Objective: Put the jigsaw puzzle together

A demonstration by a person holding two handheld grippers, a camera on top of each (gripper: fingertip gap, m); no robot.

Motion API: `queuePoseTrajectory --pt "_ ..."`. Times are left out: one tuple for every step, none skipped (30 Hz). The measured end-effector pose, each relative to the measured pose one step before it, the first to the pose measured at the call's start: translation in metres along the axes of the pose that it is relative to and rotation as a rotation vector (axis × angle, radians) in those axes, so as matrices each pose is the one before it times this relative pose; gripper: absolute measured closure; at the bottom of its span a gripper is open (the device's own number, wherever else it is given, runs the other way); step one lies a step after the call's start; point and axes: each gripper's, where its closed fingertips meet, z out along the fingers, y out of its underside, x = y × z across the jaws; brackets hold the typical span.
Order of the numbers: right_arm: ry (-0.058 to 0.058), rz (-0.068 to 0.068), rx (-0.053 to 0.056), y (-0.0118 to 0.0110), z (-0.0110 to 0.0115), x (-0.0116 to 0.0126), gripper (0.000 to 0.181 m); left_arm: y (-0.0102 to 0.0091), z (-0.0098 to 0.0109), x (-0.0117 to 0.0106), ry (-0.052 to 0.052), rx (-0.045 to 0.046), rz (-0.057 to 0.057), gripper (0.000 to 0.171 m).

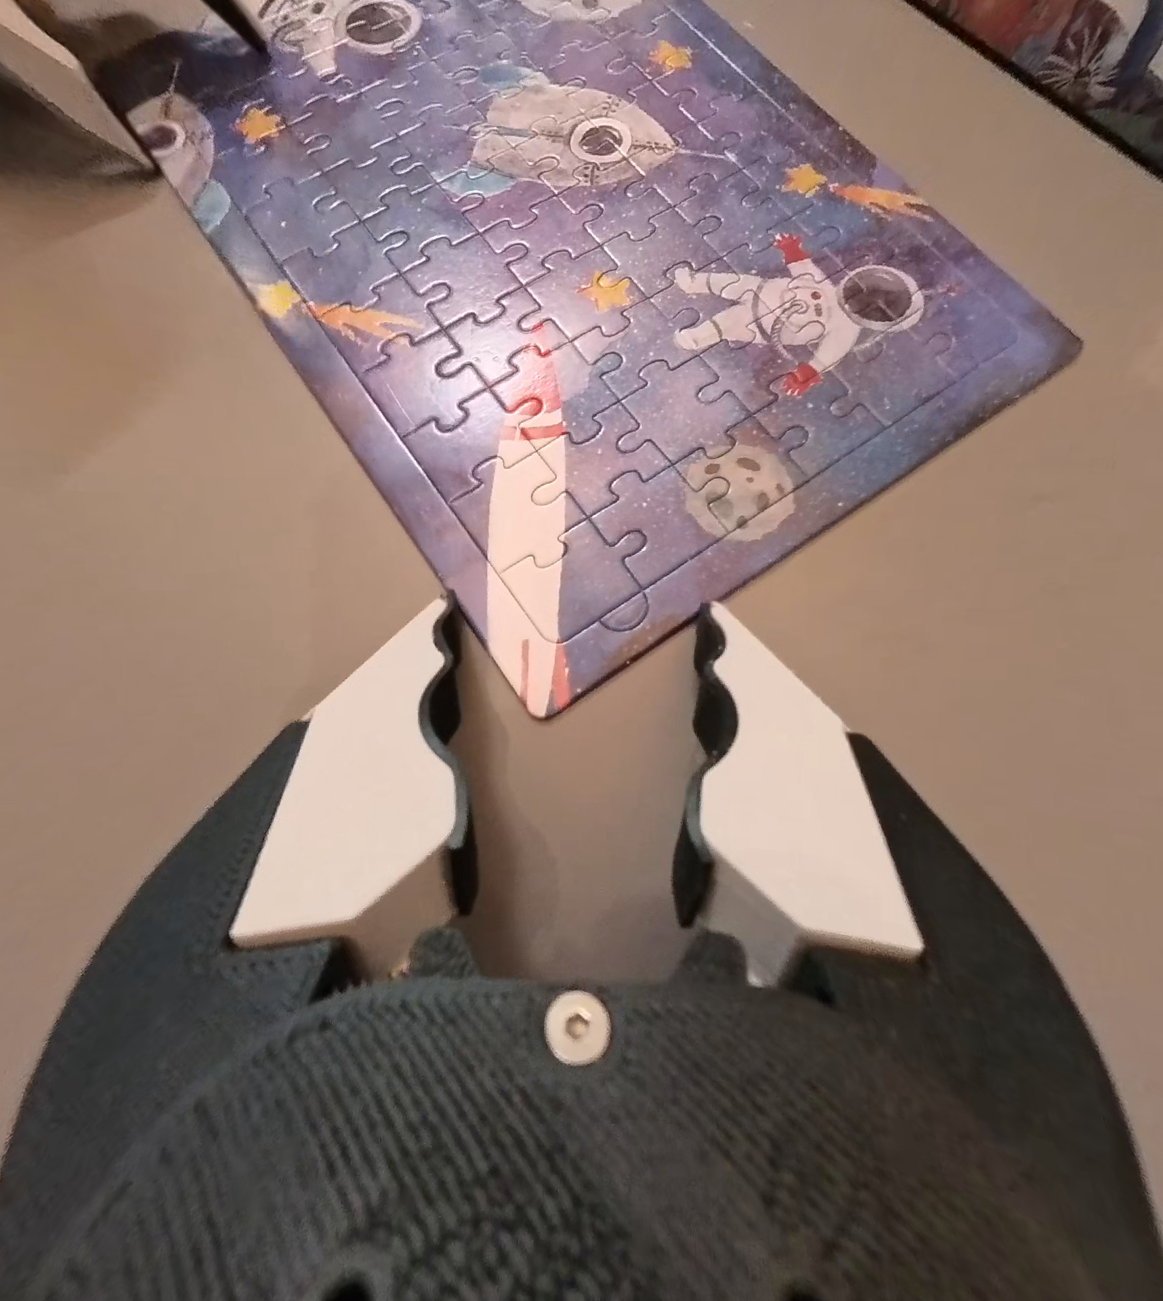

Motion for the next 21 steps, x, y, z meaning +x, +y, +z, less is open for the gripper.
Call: queuePoseTrajectory --pt "-0.0043 -0.0063 0.0009 -0.00016 -0.00008 -0.00178 0.117 -0.00054 0.00006 -0.00177 -0.0189 0.00133 -0.0019 0.108" --pt "-0.0003 -0.0015 0.0003 0.00000 -0.00004 -0.00057 0.117 -0.00036 -0.00008 -0.00115 -0.0114 0.00131 -0.0008 0.106" --pt "-0.0001 0.0007 0.0001 -0.00002 0.00001 -0.00006 0.117 0.00006 -0.00010 -0.00023 -0.0026 0.00018 0.0005 0.106" --pt "-0.0005 0.0007 0.0000 0.00000 0.00001 0.00016 0.117 0.00012 0.00013 -0.00010 0.0013 -0.00072 -0.0028 0.105" --pt "-0.0005 0.0007 0.0000 0.00000 0.00000 0.00002 0.117 0.00008 0.00014 -0.00030 0.0020 -0.00129 -0.0055 0.104" --pt "-0.0005 0.0005 0.0000 0.00000 0.00000 0.00003 0.117 0.00017 -0.00003 -0.00061 -0.0015 -0.00071 -0.0047 0.103" --pt "-0.0010 0.0008 0.0000 0.00005 -0.00005 0.00001 0.117 -0.00015 -0.00018 -0.00170 -0.0102 0.00167 -0.0047 0.099" --pt "-0.0020 0.0022 0.0000 -0.00003 -0.00012 -0.00007 0.117 -0.00080 -0.00087 -0.00410 -0.0258 0.00746 -0.0117 0.093" --pt "-0.0017 0.0023 0.0003 0.00001 -0.00003 0.00009 0.117 -0.00263 -0.00287 -0.00635 -0.0351 0.02470 -0.0221 0.085" --pt "-0.0017 0.0024 0.0008 -0.00014 -0.00006 0.00008 0.117 -0.00461 -0.00501 -0.00651 -0.0260 0.04379 -0.0369 0.084" --pt "-0.0033 0.0041 0.0016 -0.00019 -0.00023 -0.00004 0.117 -0.00550 -0.00609 -0.00794 -0.0224 0.05314 -0.0550 0.084" --pt "-0.0042 0.0072 0.0022 -0.00029 -0.00019 0.00017 0.118 -0.00546 -0.00596 -0.00649 -0.0036 0.05284 -0.0641 0.083" --pt "-0.0012 0.0116 0.0025 -0.00022 -0.00017 0.00093 0.118 -0.00349 -0.00473 -0.00302 0.0245 0.03609 -0.0740 0.083" --pt "0.0104 0.0183 0.0022 -0.00024 -0.00031 0.00301 0.119 -0.00006 -0.00228 -0.00307 0.0220 0.01170 -0.0774 0.077" --pt "0.0172 0.0199 0.0010 0.00004 -0.00012 0.00406 0.117 0.00404 0.00025 -0.00215 0.0181 -0.01758 -0.0497 0.066" --pt "0.0225 0.0146 -0.0011 0.00010 0.00018 0.00424 0.112 0.00554 0.00157 -0.00217 -0.0011 -0.03700 -0.0134 0.060" --pt "0.0259 0.0099 -0.0020 0.00016 0.00039 0.00402 0.105 0.00421 0.00204 -0.00259 -0.0270 -0.03179 0.0155 0.057" --pt "0.0101 0.0063 -0.0008 0.00006 0.00016 0.00088 0.106 0.00258 0.00214 -0.00074 -0.0333 -0.02251 0.0330 0.057" --pt "-0.0057 -0.0008 0.0010 -0.00030 0.00013 -0.00240 0.110 0.00294 0.00275 0.00059 -0.0310 -0.02788 0.0390 0.057" --pt "-0.0107 -0.0071 0.0022 -0.00058 0.00025 -0.00424 0.116 0.00506 0.00385 0.00021 -0.0329 -0.04052 0.0391 0.057" --pt "-0.0144 -0.0078 0.0011 -0.00056 0.00052 -0.00572 0.121 0.00726 0.00554 0.00072 -0.0261 -0.05502 0.0371 0.057"
